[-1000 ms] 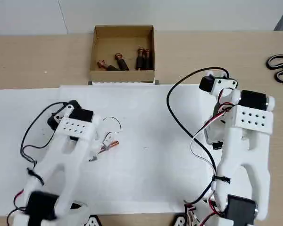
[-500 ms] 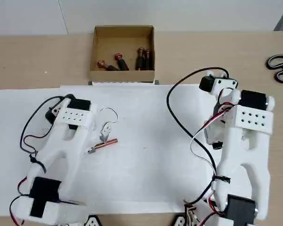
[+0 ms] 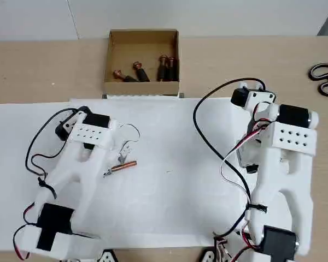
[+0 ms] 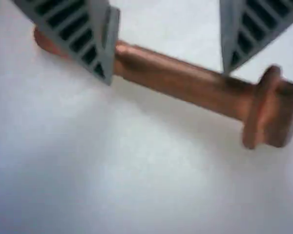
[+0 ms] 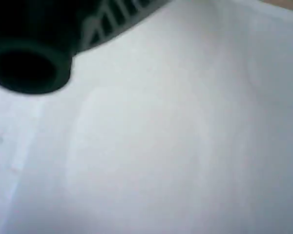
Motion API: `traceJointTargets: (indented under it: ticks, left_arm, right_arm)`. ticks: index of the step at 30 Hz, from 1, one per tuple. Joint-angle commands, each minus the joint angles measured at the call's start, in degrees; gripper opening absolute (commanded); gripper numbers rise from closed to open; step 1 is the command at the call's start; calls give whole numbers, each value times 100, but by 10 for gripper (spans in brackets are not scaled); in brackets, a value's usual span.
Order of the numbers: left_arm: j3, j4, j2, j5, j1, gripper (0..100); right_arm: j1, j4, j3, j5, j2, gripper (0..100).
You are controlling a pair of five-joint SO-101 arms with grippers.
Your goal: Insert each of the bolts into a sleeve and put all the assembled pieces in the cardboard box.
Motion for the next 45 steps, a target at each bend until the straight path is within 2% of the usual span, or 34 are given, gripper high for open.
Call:
traceJointTargets:
  ticks: [1,9,19,23,28,33,38,42,45]
  left_arm:
    - [-84,53,70,-44,369,149]
    - [-1244,747,114,-44,554,152]
    - [-1297,1495,70,-88,554,149]
    - [-1297,1899,62,-325,519,148]
    - [-1349,1934,62,-615,519,142]
    - [-1859,1934,62,-1530,519,0]
    - [-2202,1934,114,-2681,510,6]
    - [-2167,1934,123,-4088,510,6]
    - [-1991,1925,123,-5714,360,6]
  right_arm:
    - [57,-75,-18,-26,-233,4]
    - [57,-84,-18,-26,-207,4]
    - [57,-75,-9,-26,-207,4]
    - [66,-66,-9,-26,-207,4]
    - [66,-75,-9,-26,-198,4]
    - [66,-75,-9,-18,-198,4]
    - [66,-48,-9,-18,-198,4]
    - [66,-48,-9,-18,-198,4]
    - [66,-40,-9,-18,-198,4]
